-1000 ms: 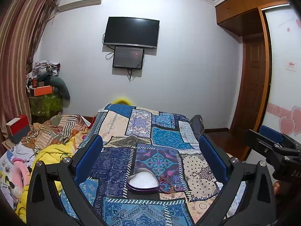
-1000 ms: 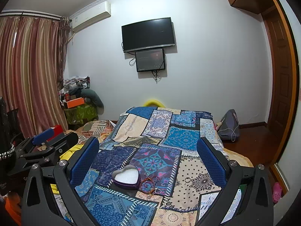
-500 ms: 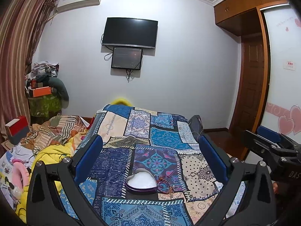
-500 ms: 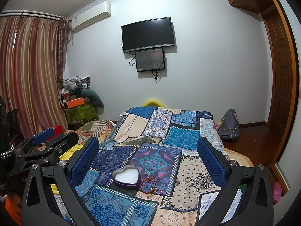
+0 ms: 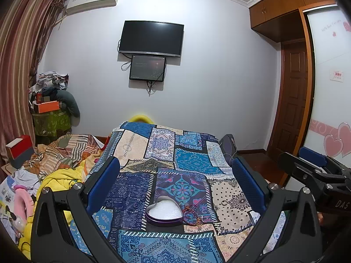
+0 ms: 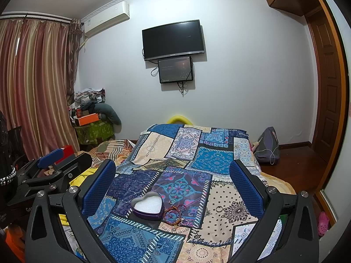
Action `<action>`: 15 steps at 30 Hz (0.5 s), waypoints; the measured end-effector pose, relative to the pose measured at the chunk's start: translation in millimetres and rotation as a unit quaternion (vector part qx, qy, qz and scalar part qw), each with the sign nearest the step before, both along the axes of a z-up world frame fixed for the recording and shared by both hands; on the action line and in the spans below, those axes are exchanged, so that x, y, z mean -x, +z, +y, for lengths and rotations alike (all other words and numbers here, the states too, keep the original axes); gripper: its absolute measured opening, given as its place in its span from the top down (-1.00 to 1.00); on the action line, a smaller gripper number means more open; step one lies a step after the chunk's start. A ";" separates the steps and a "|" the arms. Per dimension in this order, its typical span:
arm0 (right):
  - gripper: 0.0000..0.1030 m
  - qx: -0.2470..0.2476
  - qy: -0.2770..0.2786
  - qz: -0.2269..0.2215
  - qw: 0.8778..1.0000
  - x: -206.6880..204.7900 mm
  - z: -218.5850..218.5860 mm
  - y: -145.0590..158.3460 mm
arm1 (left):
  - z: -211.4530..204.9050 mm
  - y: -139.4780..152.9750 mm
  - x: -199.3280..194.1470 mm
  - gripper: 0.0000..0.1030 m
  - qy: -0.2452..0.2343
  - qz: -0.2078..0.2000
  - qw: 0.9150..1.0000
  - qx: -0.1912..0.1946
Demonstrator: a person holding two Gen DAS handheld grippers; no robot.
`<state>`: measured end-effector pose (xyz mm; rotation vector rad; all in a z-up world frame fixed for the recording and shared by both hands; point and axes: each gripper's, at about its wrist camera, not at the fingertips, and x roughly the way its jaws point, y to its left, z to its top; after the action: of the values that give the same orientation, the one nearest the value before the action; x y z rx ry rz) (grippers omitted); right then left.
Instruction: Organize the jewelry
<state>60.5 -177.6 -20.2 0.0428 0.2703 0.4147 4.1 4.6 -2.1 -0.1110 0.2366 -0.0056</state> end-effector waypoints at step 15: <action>-1.00 0.000 0.001 0.001 1.000 -0.4 -0.1 -0.1 | -0.4 1.7 1.9 -1.00 -0.001 -0.001 1.000 -0.004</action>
<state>60.9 -177.7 -20.3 0.0420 0.2719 0.4163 2.3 4.2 -0.4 -0.1037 0.2344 -0.0064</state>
